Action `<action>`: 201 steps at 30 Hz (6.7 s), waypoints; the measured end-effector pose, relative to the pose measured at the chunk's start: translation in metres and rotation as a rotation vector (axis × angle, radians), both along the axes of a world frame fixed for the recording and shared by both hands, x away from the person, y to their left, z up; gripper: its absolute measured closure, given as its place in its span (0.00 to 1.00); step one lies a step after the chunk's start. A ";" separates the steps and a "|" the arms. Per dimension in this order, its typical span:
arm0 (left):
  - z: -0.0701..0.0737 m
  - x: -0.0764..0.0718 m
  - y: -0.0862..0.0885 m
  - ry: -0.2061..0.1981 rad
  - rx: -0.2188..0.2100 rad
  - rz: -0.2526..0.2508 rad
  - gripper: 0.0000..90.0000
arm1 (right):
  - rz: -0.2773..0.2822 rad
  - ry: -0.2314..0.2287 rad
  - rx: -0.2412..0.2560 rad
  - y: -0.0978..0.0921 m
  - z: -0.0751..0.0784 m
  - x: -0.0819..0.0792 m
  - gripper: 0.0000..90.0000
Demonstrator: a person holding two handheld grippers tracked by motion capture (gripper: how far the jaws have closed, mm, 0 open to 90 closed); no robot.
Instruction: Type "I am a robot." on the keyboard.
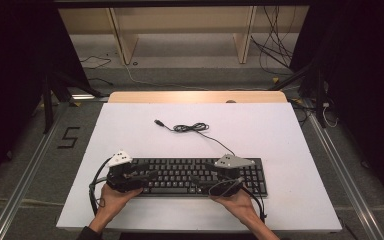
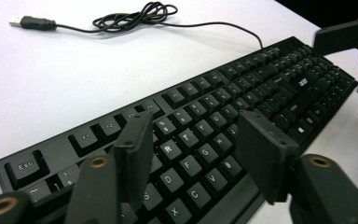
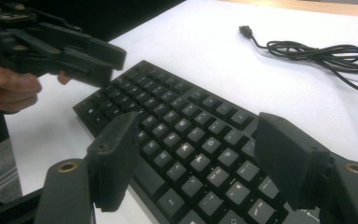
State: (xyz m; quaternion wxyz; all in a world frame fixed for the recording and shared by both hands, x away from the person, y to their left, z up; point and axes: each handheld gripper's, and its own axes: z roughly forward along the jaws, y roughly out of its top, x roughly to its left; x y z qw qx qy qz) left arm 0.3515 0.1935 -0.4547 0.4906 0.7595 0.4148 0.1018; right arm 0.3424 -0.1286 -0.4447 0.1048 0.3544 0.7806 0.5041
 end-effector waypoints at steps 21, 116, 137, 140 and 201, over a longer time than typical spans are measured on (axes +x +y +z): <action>0.001 -0.018 0.012 -0.035 -0.068 0.004 0.32 | 0.024 0.009 -0.029 0.013 -0.004 0.010 0.37; 0.000 -0.019 0.023 -0.056 -0.064 0.070 0.30 | 0.060 0.041 -0.059 0.036 -0.005 0.024 0.43; 0.000 -0.019 0.026 -0.064 -0.075 0.097 0.30 | 0.136 0.034 -0.052 0.061 -0.008 0.016 0.48; 0.000 -0.019 0.026 -0.064 -0.075 0.100 0.30 | 0.136 0.043 -0.068 0.065 -0.011 0.017 0.53; 0.000 -0.019 0.026 -0.064 -0.075 0.103 0.30 | 0.052 0.075 -0.114 0.045 -0.009 0.041 0.73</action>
